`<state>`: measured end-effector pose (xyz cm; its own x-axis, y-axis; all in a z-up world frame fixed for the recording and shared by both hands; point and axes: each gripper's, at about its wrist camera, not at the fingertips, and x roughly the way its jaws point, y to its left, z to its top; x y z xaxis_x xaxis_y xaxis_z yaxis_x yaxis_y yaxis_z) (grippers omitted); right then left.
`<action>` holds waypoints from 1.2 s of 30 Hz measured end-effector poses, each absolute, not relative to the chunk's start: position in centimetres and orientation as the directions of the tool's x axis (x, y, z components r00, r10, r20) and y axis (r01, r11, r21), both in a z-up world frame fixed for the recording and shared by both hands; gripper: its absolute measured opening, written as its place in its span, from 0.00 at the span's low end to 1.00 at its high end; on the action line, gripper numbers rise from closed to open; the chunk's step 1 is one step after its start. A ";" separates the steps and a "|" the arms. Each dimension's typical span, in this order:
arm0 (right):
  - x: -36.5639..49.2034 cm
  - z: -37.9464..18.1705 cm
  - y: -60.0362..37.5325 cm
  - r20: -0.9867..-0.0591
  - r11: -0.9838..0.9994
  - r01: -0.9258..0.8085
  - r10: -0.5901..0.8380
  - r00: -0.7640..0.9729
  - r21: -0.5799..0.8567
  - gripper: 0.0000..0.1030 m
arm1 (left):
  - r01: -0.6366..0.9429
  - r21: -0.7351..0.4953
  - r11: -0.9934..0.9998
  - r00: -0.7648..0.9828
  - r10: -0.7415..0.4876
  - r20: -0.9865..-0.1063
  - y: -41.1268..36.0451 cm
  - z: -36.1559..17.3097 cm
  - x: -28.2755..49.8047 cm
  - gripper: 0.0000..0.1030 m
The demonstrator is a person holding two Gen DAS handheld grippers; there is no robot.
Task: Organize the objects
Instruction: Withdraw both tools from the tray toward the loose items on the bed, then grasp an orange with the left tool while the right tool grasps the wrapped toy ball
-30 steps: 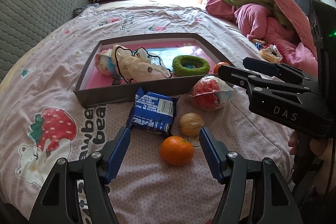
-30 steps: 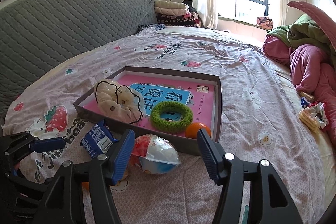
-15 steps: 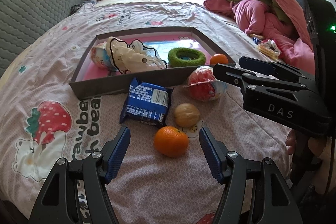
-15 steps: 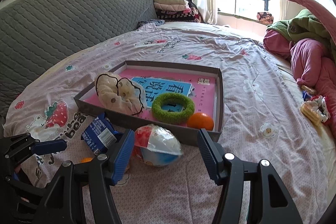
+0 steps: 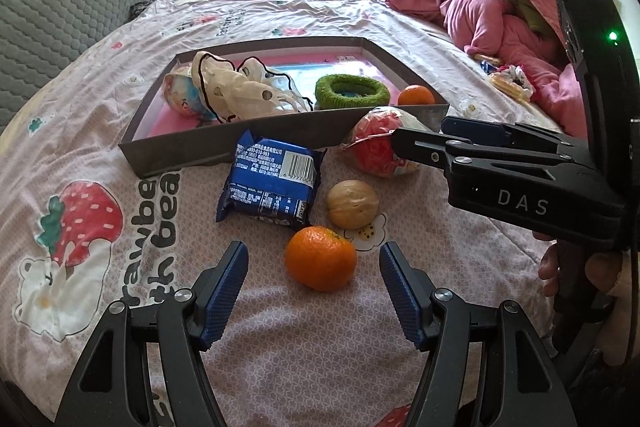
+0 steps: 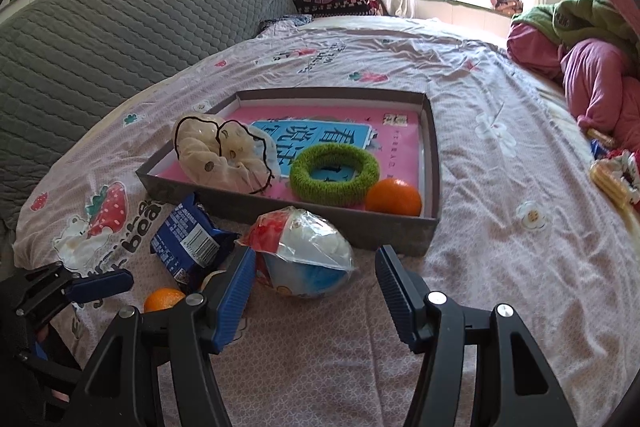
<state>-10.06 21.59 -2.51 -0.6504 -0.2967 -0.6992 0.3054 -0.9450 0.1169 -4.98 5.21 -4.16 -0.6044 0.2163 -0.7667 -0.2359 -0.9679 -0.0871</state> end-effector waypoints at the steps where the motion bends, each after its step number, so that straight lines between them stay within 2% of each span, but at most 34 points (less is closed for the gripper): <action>1: -10.1 -2.6 21.6 -0.700 -0.944 0.307 -0.303 -0.647 0.124 0.60 | -0.236 -0.087 -0.968 -0.604 0.217 -0.767 5.3 -4.3 -5.0 0.68; 10: -11.1 -3.4 21.3 -0.709 -0.927 0.324 -0.359 -0.608 0.191 0.66 | -0.228 -0.102 -0.968 -0.602 0.223 -0.767 4.9 -4.9 -5.4 0.68; 23: -12.3 -4.0 20.6 -0.693 -0.903 0.363 -0.413 -0.591 0.229 0.66 | -0.225 -0.100 -0.969 -0.597 0.218 -0.772 5.0 -5.9 -6.2 0.68; 30: -12.8 -4.2 20.8 -0.674 -0.871 0.381 -0.484 -0.558 0.310 0.55 | -0.225 -0.101 -0.969 -0.596 0.219 -0.772 5.2 -6.1 -6.5 0.67; 36: -11.9 -3.5 19.7 -0.670 -0.885 0.412 -0.443 -0.596 0.218 0.54 | -0.224 -0.106 -0.969 -0.588 0.221 -0.778 5.2 -6.5 -6.8 0.67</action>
<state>-11.93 19.72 -3.46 -0.5963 -0.4428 -0.6696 0.4119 -0.8847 0.2182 -6.77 5.23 -6.51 -0.5880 0.2208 -0.7781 -0.2238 -0.9689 -0.1058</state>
